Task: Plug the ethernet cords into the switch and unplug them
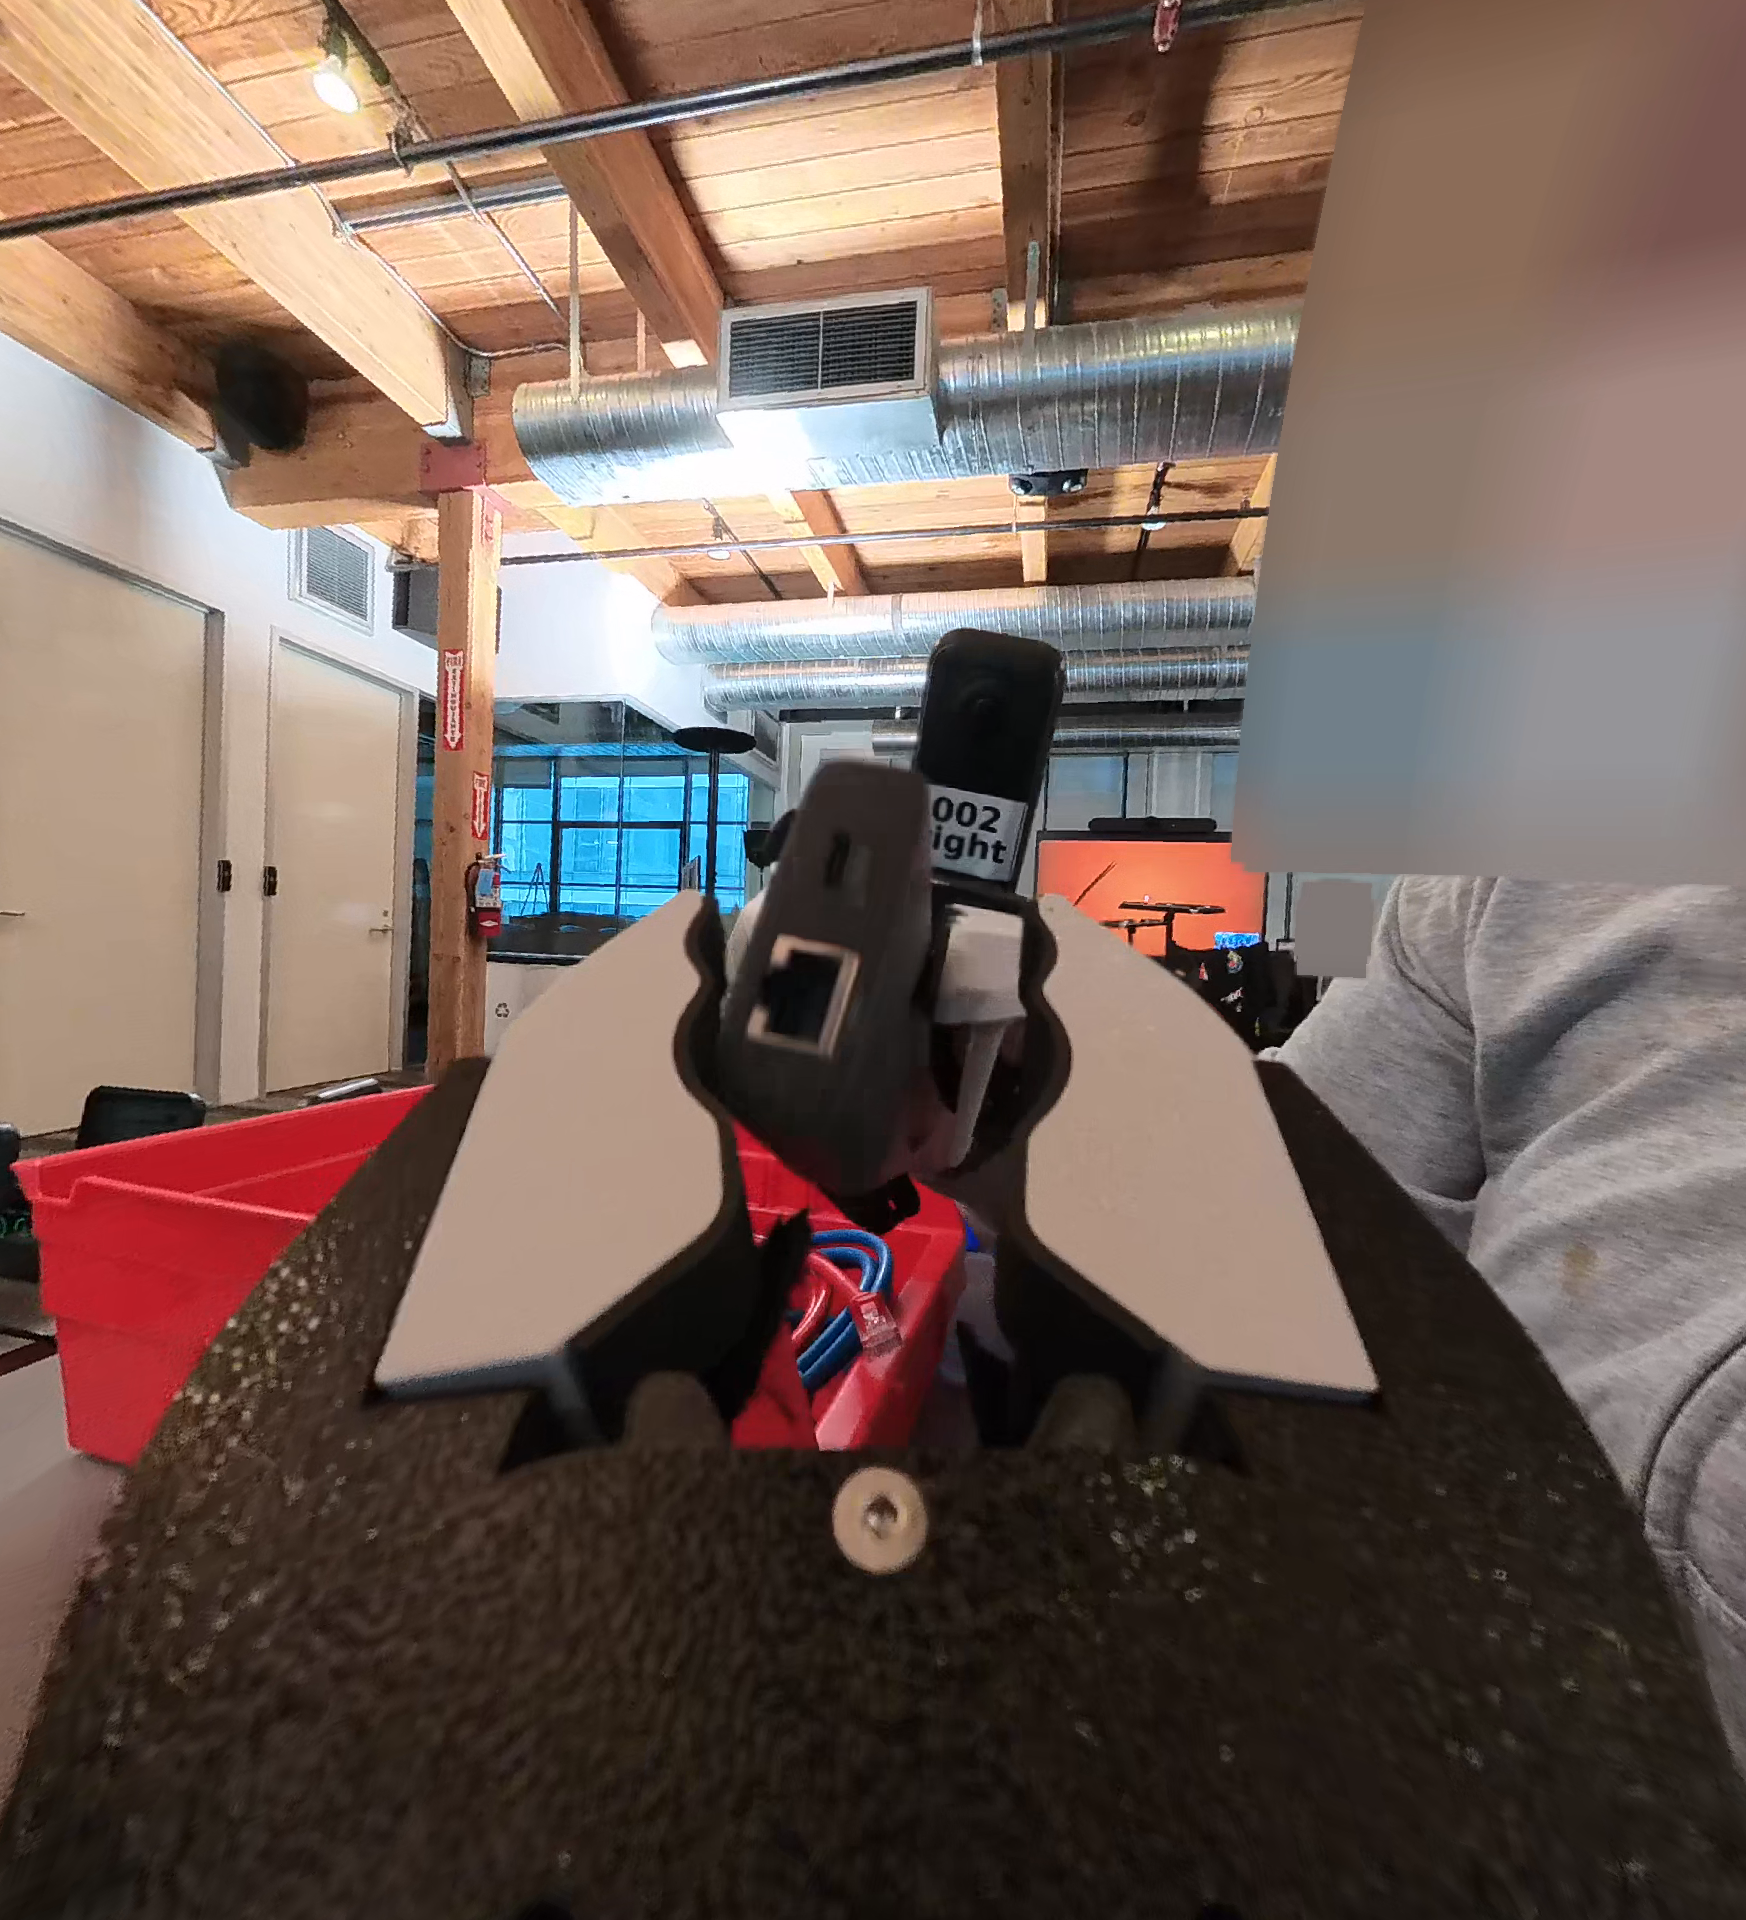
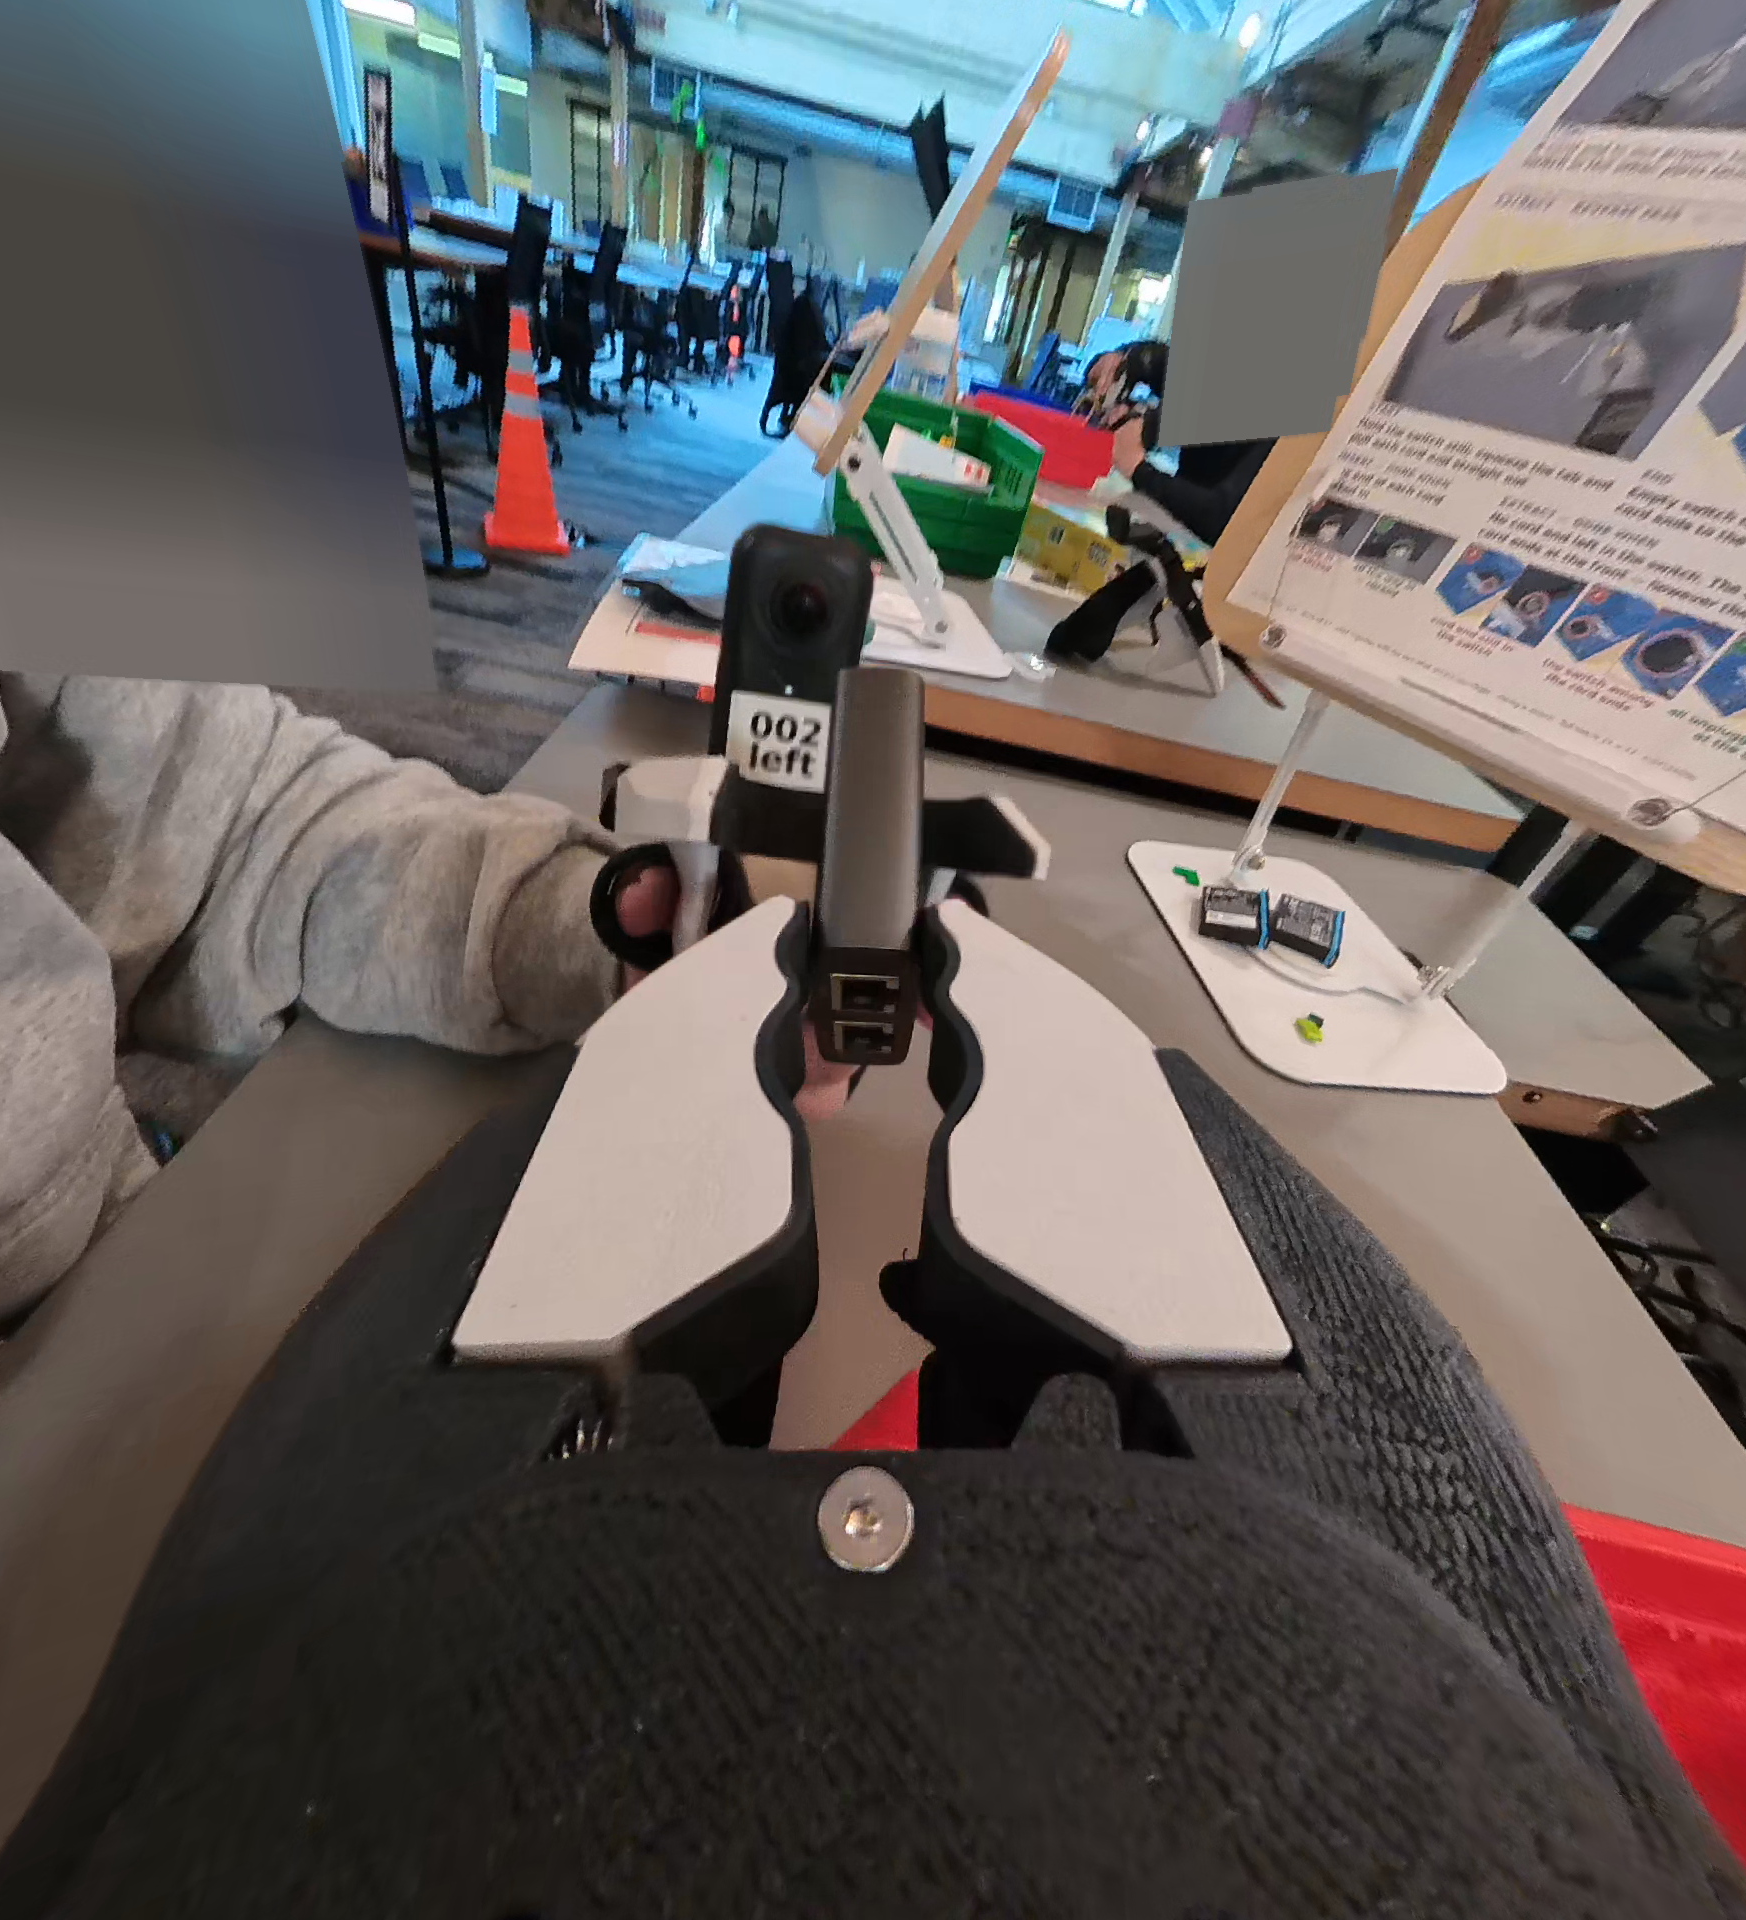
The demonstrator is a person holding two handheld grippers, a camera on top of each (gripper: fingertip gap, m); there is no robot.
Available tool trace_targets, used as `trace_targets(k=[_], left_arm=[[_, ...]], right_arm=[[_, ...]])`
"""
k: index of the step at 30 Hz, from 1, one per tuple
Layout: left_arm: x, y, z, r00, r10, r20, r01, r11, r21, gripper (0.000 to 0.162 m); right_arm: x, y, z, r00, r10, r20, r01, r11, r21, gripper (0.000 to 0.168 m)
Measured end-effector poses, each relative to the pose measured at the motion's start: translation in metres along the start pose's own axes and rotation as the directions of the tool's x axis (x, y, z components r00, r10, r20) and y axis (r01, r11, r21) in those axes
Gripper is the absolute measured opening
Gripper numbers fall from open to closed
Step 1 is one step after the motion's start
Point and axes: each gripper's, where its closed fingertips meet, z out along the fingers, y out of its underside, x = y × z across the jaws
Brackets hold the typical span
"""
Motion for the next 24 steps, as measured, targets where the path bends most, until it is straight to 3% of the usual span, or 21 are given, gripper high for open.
trace_targets(k=[4,9,15,18,21,24], left_arm=[[-0.001,-0.001,0.000,0.998,-0.068,-0.007,0.069,0.997,0.046,0.053],[0.001,-0.008,-0.002,0.989,-0.137,-0.047,0.142,0.983,0.117,0.031],[0.005,-0.006,-0.002,0.992,-0.101,-0.075,0.109,0.988,0.110,0.022],[0.009,-0.004,-0.001,0.994,-0.067,-0.089,0.074,0.994,0.083,0.021],[0.012,-0.004,-0.001,0.993,-0.044,-0.106,0.052,0.996,0.071,0.021],[0.014,0.002,0.000,0.993,-0.030,-0.116,0.034,0.999,0.028,0.021]], right_arm=[[0.002,-0.008,0.000,0.999,0.034,-0.007,-0.033,0.997,0.071,0.018],[-0.005,-0.004,0.005,0.999,0.033,0.022,-0.035,0.997,0.071,0.018],[-0.008,-0.004,0.002,0.995,0.070,0.069,-0.074,0.996,0.055,0.019],[0.002,-0.004,-0.018,0.999,-0.046,0.024,0.047,0.998,-0.050,0.040],[0.037,0.005,-0.061,0.967,-0.217,-0.132,0.180,0.952,-0.245,0.038],[0.070,0.027,-0.110,0.922,-0.292,-0.255,0.156,0.881,-0.448,0.031]])
